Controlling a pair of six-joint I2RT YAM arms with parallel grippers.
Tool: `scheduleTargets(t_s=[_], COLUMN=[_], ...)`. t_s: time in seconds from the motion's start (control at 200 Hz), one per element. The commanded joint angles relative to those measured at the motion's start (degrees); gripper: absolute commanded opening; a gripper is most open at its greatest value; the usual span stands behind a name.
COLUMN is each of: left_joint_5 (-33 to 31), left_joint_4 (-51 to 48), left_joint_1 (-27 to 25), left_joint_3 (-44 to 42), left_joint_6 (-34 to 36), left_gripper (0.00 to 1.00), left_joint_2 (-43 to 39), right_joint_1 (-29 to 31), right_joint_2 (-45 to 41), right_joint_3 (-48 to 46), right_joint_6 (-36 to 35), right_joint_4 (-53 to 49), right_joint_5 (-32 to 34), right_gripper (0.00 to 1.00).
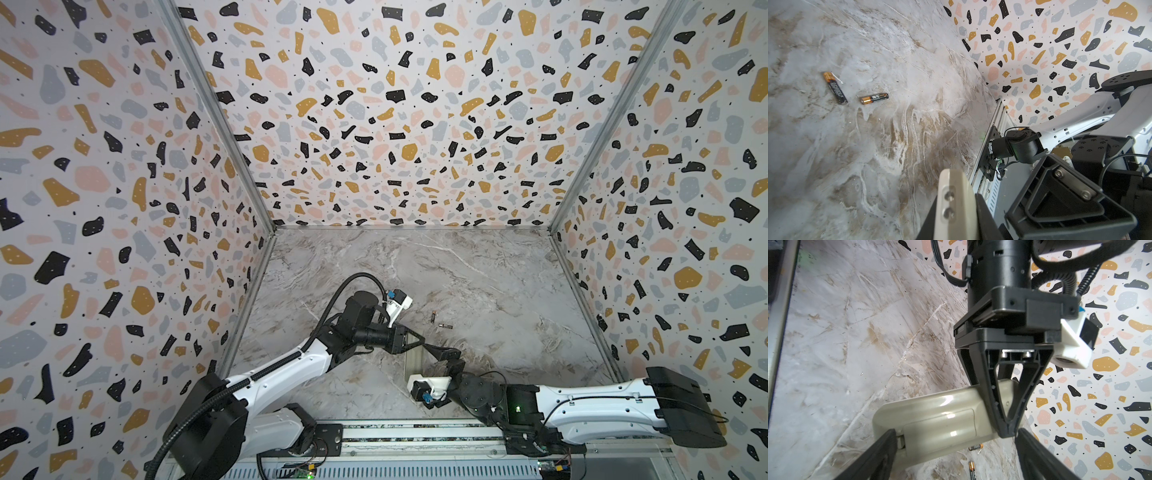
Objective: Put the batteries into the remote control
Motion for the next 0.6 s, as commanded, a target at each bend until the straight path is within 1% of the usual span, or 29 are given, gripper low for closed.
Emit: scheduleTargets(t_s=[0.0, 0.075, 0.195, 0.365, 0.596], left_joint_5=[4.74, 5.32, 6.56, 7.32, 7.23], left_joint_4=[3.62, 4.49, 6.12, 6.59, 5.60], left_joint_1=[-0.13, -0.13, -0.13, -0.14, -0.13], left_joint_3=[-0.65, -0.61, -0.89, -0.66, -0.17], left_joint_6=[-1.79, -2.49, -3.84, -4.58, -4.02], left_gripper=[0.00, 0.00, 0.00, 0.00, 0.00], left_joint_2=[-1.13, -1.47, -2.13, -2.43, -2.09], right_joint_1=[-0.02, 0.00, 0.05, -0.03, 0.00], right_joint_2=[-0.26, -0.78, -1.62, -2.54, -4.28], right_joint_3=[-0.21, -0.37, -0.58, -1.05, -2.16], right_joint_6=[-0.90, -0.99, -1.46, -3.04, -5.62], right_joint_4=[-0.45, -0.41, -0.10, 1.37, 4.38], right_joint_5=[0.80, 0.29, -0.19, 0.07, 2.37], right_gripper=[0.92, 0.93, 1.00, 0.99, 0.99])
